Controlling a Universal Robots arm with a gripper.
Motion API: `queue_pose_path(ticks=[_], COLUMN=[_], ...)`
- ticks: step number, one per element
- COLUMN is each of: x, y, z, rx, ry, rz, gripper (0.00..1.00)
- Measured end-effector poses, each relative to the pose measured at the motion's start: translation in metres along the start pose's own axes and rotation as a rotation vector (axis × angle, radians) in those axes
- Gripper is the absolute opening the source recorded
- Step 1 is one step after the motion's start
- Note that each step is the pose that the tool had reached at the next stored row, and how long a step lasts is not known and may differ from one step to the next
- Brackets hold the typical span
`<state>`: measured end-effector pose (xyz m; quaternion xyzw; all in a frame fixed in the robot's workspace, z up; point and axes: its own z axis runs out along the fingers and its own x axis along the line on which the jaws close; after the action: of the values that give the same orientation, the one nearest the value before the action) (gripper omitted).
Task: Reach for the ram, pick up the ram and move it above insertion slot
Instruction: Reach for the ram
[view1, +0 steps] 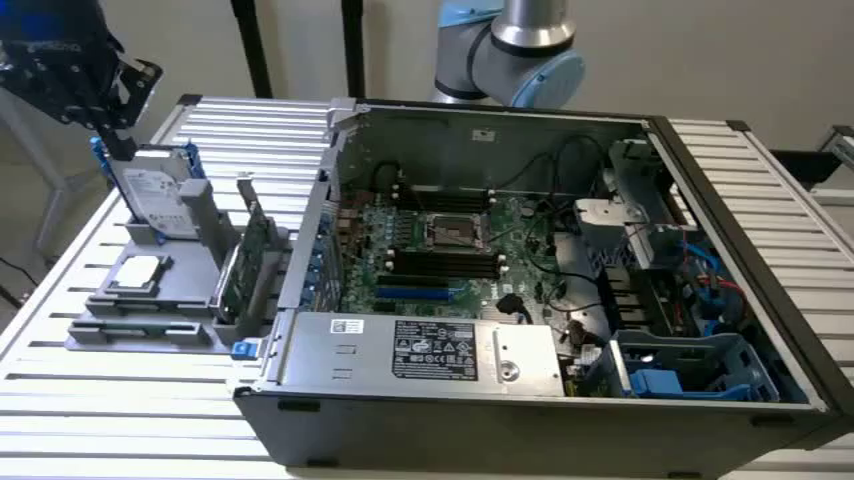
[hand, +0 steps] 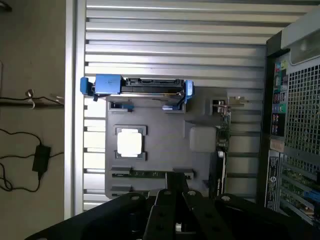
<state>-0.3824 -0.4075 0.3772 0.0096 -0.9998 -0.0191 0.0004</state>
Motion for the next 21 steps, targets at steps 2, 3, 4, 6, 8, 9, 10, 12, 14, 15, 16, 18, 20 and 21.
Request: queue_pose_path(ticks=[2, 3, 4, 6, 8, 9, 10, 12, 14, 15, 16, 18, 20, 21], x=[0.0, 0.0, 0.0, 0.0, 0.0, 0.0, 0.0, 0.0, 0.0, 0.001, 0.002, 0.005, 0.007, 0.008], y=[0.0, 0.0, 0.0, 0.0, 0.0, 0.0, 0.0, 0.0, -0.0008, -0.0032, -0.0072, -0.0166, -0.0256, -0.03], z=[0.0, 0.0, 0.0, 0.0, 0.0, 0.0, 0.0, 0.0, -0.0001, -0.0001, 0.0, 0.0003, 0.0009, 0.0013], rx=[0.0, 0.0, 0.0, 0.0, 0.0, 0.0, 0.0, 0.0, 0.0001, 0.0001, 0.0, -0.0001, 0.0, 0.0], ry=[0.0, 0.0, 0.0, 0.0, 0.0, 0.0, 0.0, 0.0, 0.0, 0.0, -0.0002, -0.0003, -0.0002, 0.0], rz=[0.0, 0.0, 0.0, 0.0, 0.0, 0.0, 0.0, 0.0, 0.0, 0.0, 0.0, 0.0, 0.0, 0.0], gripper=[0.11, 0.11, 0.11, 0.11, 0.11, 0.11, 0.11, 0.11, 0.11, 0.11, 0.11, 0.11, 0.11, 0.11])
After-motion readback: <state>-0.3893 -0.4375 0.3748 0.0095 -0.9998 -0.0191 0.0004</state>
